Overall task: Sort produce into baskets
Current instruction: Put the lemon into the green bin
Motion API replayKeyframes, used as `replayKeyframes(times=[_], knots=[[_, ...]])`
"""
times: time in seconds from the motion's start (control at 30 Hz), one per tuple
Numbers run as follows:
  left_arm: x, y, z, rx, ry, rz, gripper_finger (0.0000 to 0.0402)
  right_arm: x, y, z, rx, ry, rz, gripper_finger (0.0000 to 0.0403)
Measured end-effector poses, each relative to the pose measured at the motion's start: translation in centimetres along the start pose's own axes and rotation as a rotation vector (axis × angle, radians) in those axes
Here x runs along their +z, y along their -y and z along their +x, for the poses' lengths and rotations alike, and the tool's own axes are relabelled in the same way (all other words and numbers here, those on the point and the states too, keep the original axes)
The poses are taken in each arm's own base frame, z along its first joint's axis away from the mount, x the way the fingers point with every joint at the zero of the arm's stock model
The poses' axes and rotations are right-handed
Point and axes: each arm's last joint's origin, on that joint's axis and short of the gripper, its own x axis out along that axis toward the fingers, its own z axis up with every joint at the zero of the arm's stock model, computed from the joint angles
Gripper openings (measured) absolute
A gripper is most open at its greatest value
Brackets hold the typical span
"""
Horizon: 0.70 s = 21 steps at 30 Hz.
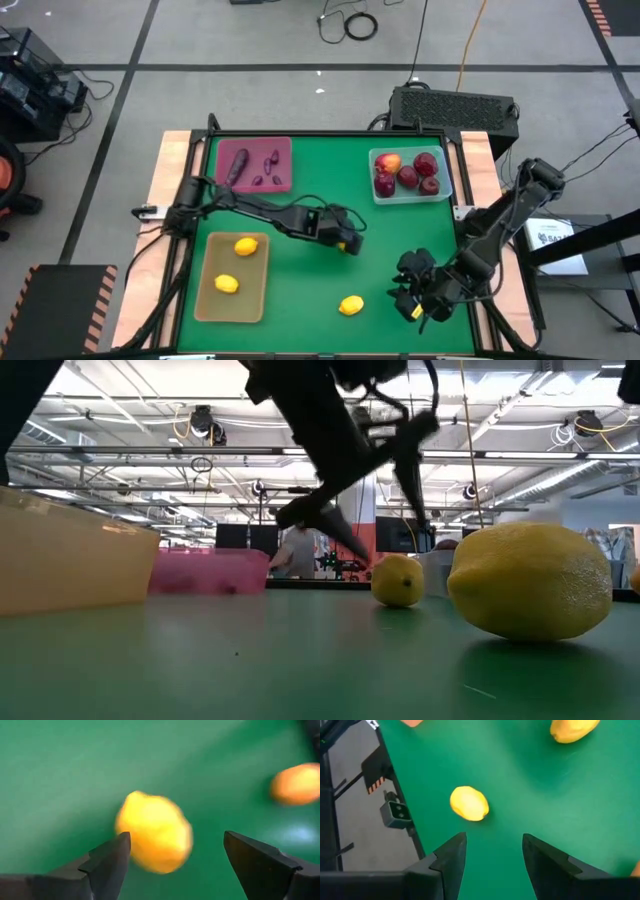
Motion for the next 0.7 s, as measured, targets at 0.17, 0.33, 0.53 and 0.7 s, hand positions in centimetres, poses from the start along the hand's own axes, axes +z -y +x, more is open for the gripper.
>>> replayKeyframes(times=[0.17, 0.33, 0.53, 0.7], knots=[[0.0, -0.1, 0.6, 0.066, 0.008, 0.009, 0.0326, -0.3, 0.1, -0.1, -0.009, -0.006, -0.003, 0.0185], [0.5, -0.3, 0.6, 0.084, 0.064, 0.001, 0.0326, -0.4, 0.2, -0.2, -0.025, -0.004, -0.016, 0.0185], [0.3, -0.6, 2.2, 0.087, 0.067, -0.009, 0.0326, -0.4, 0.4, -0.2, -0.039, -0.007, -0.033, 0.0185], [-0.6, -0.6, 3.9, 0.063, 0.044, -0.024, 0.0326, -0.3, 0.5, -0.3, -0.042, -0.007, -0.04, 0.0185]])
